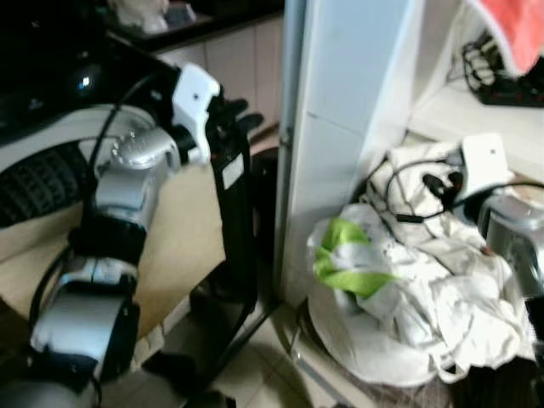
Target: Clothes washing
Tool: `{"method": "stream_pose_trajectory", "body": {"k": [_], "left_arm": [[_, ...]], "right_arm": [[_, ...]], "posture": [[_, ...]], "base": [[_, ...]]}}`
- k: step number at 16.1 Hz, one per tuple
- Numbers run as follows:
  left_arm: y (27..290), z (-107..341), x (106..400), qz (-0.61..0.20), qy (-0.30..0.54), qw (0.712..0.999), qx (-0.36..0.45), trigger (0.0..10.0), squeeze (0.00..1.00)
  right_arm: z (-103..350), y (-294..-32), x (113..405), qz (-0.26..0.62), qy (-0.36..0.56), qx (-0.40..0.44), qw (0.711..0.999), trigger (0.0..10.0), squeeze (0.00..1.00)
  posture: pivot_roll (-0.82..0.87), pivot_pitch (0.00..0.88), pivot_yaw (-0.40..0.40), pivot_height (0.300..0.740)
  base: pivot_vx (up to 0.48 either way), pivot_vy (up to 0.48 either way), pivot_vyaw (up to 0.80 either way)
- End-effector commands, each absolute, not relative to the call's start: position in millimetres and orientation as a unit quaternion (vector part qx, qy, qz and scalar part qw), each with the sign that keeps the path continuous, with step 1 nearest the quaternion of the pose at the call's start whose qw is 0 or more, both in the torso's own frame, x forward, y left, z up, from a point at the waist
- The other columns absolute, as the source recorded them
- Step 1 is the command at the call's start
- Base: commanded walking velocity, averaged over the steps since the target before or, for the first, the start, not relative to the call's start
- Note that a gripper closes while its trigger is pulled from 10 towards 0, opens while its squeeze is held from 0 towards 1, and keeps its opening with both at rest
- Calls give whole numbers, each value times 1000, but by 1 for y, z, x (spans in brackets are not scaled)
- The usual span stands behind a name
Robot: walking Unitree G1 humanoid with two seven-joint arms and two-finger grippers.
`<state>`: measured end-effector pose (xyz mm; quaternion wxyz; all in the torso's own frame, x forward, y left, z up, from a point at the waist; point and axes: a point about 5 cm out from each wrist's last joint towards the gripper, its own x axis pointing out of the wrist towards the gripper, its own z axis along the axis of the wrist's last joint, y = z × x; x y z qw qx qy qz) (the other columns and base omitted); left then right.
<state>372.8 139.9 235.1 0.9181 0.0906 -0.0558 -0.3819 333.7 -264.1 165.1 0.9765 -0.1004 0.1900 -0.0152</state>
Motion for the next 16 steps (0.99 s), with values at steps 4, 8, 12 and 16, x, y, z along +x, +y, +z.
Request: {"method": "stream_pose_trajectory", "body": {"k": [4, 8, 12, 16], "left_arm": [[118, 219, 344, -409, -34, 909, 78, 10000, 0], [108, 199, 314, -460, 19, 882, 102, 10000, 0], [104, 197, 299, -512, 41, 853, 99, 10000, 0], [101, 197, 296, -517, 50, 849, 98, 10000, 0]], "right_arm": [[134, -284, 350, -47, 231, -110, 966, 10000, 1000], [118, -290, 354, -49, 279, -116, 952, 10000, 0], [116, -292, 353, -52, 303, -98, 946, 157, 0], [112, -294, 351, -49, 318, -99, 942, 0, 0]], "posture": [[-62, 0, 79, 740], [-31, 0, 71, 740], [-27, 0, 66, 740], [-31, 0, 68, 740]], "base": [[0, 0, 0], [0, 0, 0], [0, 0, 0], [0, 0, 0]]}}
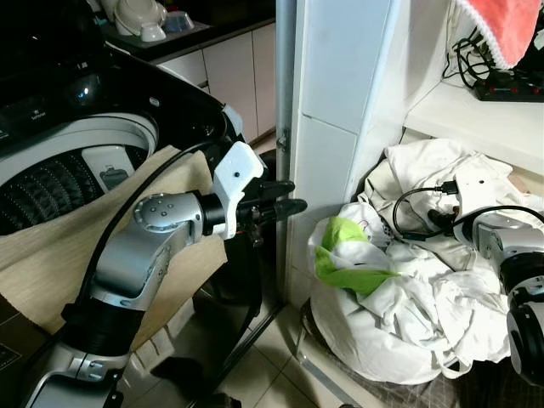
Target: Clothes washing
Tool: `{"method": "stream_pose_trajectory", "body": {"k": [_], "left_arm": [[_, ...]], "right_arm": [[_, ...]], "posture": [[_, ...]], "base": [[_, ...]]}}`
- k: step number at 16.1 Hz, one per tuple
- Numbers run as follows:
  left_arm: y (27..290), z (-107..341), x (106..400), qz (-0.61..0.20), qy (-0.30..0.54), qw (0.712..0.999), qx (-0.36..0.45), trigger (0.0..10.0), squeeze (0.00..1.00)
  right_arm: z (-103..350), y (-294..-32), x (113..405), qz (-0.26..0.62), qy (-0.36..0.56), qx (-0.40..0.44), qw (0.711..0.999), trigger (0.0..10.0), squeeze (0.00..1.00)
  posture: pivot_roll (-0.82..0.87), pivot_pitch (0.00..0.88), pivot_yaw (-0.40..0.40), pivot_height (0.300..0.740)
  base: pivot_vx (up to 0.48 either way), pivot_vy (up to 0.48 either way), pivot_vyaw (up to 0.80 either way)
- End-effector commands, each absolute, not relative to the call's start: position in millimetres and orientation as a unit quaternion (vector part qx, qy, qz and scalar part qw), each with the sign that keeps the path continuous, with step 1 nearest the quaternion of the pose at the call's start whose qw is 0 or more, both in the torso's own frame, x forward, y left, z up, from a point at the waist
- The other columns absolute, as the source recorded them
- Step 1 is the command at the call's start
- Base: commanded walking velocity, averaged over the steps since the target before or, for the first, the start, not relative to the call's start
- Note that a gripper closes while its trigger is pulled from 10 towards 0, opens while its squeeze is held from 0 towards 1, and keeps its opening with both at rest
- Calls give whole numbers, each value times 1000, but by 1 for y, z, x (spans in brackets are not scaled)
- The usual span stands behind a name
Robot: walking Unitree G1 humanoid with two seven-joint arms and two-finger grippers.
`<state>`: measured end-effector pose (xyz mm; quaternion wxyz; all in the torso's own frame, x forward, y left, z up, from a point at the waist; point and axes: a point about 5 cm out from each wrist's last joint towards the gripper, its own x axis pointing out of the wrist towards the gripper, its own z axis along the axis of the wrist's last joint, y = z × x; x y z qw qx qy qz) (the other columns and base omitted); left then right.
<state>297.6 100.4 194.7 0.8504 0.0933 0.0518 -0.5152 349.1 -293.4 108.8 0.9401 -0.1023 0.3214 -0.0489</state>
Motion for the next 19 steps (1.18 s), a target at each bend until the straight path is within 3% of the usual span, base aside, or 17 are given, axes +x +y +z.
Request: {"method": "stream_pose_trajectory", "body": {"k": [1, 11, 14, 16, 19], "left_arm": [[101, 198, 295, -517, 52, 849, 98, 10000, 0], [100, 198, 297, -515, 59, 850, 94, 10000, 0], [101, 200, 300, -499, 45, 860, 93, 10000, 0], [104, 207, 306, -473, 22, 877, 85, 10000, 0], [104, 215, 312, -444, -10, 893, 72, 10000, 0]], "right_arm": [[111, -294, 350, -48, 320, -99, 941, 0, 0], [109, -296, 348, -47, 329, -92, 939, 0, 0], [120, -302, 352, -65, 293, -78, 951, 0, 0], [148, -299, 364, -43, 218, -1, 975, 0, 0], [183, -291, 372, 24, 141, 75, 987, 0, 0]], "posture": [[-31, 0, 68, 740], [-40, 0, 66, 740], [-40, 0, 64, 740], [-45, 0, 63, 740], [-54, 0, 62, 740]], "base": [[0, 0, 0], [0, 0, 0], [0, 0, 0], [0, 0, 0], [0, 0, 0]]}}
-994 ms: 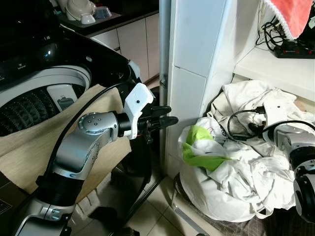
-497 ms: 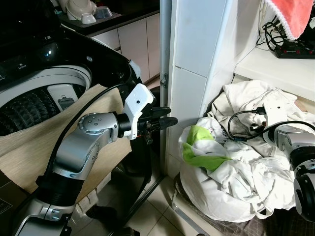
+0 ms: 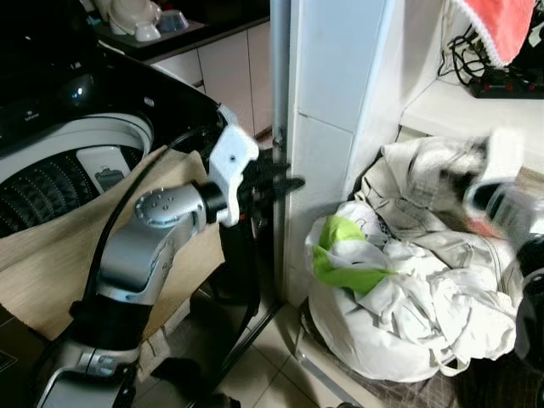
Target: Clothes washing
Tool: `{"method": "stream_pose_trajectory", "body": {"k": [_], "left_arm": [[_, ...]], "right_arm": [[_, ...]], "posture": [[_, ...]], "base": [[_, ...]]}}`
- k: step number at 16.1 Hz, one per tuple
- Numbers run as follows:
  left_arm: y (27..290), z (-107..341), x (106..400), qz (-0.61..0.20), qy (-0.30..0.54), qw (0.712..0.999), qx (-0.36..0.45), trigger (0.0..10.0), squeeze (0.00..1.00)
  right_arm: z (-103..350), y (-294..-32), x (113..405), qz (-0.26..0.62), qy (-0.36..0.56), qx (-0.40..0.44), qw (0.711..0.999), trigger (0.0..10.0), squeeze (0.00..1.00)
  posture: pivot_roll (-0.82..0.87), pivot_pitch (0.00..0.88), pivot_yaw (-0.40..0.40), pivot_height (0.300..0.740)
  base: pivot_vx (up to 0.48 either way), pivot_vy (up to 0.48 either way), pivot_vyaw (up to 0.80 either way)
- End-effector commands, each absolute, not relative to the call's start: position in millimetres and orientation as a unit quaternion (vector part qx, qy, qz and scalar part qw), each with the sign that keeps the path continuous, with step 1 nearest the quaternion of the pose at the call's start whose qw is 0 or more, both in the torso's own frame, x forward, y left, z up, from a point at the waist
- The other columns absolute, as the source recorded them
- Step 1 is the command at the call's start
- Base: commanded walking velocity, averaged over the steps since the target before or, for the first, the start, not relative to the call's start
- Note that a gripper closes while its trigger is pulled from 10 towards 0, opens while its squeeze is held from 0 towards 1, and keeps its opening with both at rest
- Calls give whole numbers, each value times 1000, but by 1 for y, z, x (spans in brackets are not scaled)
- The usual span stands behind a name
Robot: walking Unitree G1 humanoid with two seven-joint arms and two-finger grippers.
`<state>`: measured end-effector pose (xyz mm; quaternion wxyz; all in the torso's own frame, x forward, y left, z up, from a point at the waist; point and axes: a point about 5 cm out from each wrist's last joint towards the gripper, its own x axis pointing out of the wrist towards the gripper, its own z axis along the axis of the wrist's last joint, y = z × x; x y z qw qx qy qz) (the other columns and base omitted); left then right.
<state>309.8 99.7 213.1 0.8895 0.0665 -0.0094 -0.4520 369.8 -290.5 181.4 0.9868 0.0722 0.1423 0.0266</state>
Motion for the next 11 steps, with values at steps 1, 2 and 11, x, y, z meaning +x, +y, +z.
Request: {"method": "stream_pose_trajectory", "body": {"k": [1, 2, 11], "left_arm": [[103, 219, 315, -432, -28, 899, 60, 10000, 0], [101, 223, 316, -424, -40, 903, 44, 10000, 0], [47, 256, 309, -457, -120, 873, -120, 10000, 1000]], "right_arm": [[208, -282, 369, 78, 99, 109, 986, 0, 0], [229, -273, 362, 125, 66, 123, 982, 0, 0], [340, -207, 298, 372, -97, 173, 907, 0, 0]], "posture": [[-65, 0, 61, 740], [-65, 0, 61, 740], [-93, 0, 58, 740]], "base": [[0, 0, 0], [0, 0, 0], [0, 0, 0]]}}
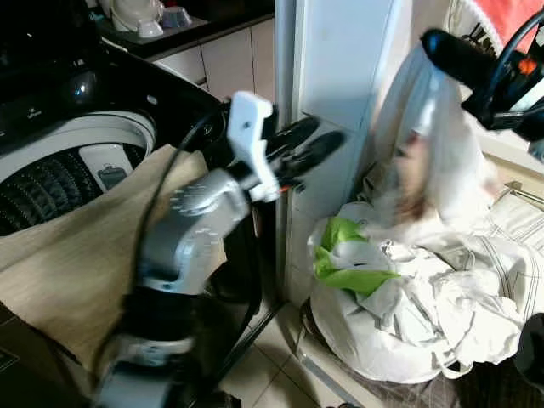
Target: Clothes washing
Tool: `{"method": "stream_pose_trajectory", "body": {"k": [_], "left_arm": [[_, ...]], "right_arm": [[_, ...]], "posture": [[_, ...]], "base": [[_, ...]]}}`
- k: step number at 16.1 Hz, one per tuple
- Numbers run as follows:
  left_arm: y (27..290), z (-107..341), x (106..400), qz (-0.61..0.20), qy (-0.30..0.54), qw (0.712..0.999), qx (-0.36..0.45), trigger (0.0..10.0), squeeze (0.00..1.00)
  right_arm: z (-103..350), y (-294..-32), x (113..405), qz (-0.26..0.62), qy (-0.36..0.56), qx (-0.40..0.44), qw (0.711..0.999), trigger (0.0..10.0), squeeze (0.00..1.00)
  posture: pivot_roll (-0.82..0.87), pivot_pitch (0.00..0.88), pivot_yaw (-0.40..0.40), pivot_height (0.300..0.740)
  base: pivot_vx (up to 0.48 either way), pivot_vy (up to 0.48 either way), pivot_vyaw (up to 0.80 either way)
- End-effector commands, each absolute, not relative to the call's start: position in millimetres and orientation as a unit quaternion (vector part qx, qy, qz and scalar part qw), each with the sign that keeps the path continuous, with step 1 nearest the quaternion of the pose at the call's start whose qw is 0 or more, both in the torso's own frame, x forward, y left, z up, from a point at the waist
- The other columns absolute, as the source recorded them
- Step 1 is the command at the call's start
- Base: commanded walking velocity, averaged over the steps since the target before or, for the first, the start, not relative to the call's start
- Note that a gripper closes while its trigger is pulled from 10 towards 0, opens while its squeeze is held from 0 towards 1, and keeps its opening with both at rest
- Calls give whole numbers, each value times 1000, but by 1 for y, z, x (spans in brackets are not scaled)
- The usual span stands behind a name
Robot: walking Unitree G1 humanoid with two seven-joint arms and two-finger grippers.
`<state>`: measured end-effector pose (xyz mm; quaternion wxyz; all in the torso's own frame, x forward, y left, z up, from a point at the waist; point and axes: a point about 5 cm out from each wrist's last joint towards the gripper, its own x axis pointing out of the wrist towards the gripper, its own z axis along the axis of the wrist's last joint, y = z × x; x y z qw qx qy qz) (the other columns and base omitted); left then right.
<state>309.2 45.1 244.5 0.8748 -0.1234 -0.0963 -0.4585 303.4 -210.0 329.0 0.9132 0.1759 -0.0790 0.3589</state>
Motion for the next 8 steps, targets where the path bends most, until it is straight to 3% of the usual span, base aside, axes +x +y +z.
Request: {"method": "stream_pose_trajectory", "body": {"k": [1, 4, 8], "left_arm": [[41, 262, 307, -462, -135, 865, -141, 10000, 1000], [30, 275, 301, -487, -147, 838, -197, 10000, 1000], [14, 263, 286, -544, -114, 811, -182, 10000, 1000]], "right_arm": [[342, -204, 295, 379, -97, 173, 904, 0, 0], [337, -191, 288, 409, -81, 174, 892, 0, 0], [330, -178, 283, 419, -62, 172, 889, 0, 0]], "posture": [[-93, 0, 58, 740], [-91, 0, 54, 740], [-95, 0, 60, 740]], "base": [[0, 0, 0], [0, 0, 0], [0, 0, 0]]}}
